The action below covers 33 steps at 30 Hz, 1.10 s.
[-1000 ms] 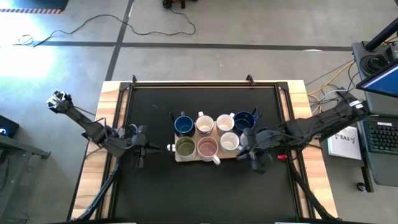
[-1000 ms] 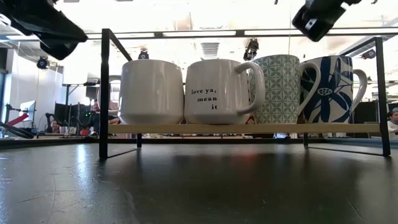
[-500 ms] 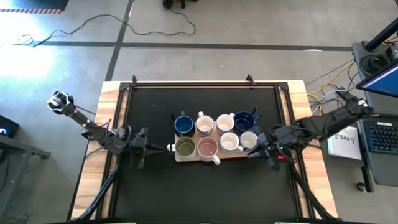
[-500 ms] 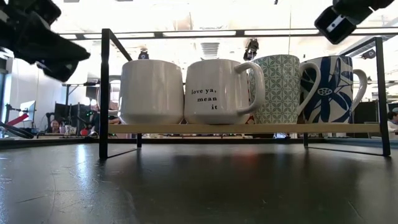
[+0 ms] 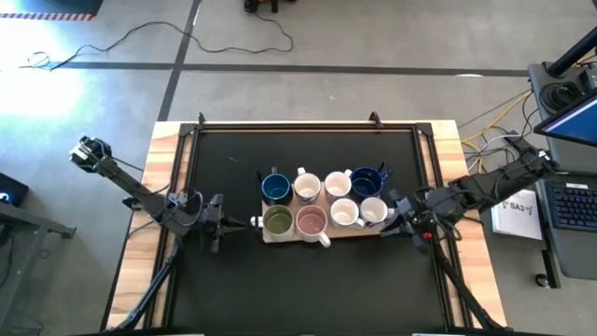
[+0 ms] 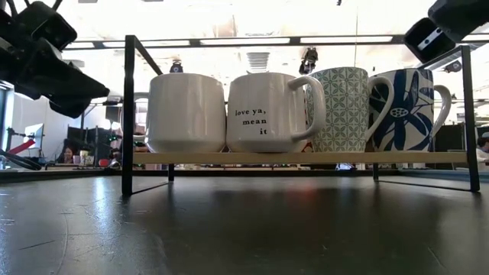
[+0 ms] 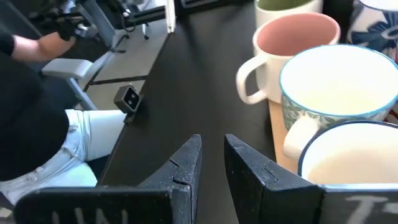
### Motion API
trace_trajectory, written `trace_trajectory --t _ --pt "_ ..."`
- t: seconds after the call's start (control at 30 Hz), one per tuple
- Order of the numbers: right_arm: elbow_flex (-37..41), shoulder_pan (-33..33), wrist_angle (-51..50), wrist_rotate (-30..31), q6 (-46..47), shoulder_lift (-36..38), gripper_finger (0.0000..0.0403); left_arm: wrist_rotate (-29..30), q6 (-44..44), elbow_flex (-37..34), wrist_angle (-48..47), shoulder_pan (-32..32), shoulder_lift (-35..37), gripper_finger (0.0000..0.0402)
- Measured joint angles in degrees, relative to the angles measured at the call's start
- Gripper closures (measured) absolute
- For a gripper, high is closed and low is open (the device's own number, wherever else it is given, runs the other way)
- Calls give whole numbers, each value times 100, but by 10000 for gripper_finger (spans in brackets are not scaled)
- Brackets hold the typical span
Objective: Place coffee mugs
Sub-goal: Adjust the shelf on the table
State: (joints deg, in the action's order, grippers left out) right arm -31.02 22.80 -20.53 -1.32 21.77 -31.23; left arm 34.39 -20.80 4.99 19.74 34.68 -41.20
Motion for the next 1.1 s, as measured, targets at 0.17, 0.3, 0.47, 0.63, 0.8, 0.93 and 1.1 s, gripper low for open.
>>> trace_trajectory --t 0.17,0.3,0.47,0.63,0.8,0.93,1.1 --pt "327 107 422 -18 -502 311 344 65 98 0 22 0 -122 364" --pt "603 110 620 -20 -768 569 344 65 91 0 41 0 -194 364" --pt "1076 122 1169 -42 -1023 907 344 90 78 0 69 -2 -280 364" --pt "1797 182 2183 -38 -1124 1325 344 118 30 -1 136 0 -347 364" --pt "2426 208 3163 -51 -1303 1605 344 120 24 0 151 0 -361 364" --pt "2813 208 3741 -64 -1540 1743 344 126 16 0 154 0 -366 364" --pt "3020 208 3993 -181 -1567 1843 344 126 -130 -2 164 -1 -372 364"
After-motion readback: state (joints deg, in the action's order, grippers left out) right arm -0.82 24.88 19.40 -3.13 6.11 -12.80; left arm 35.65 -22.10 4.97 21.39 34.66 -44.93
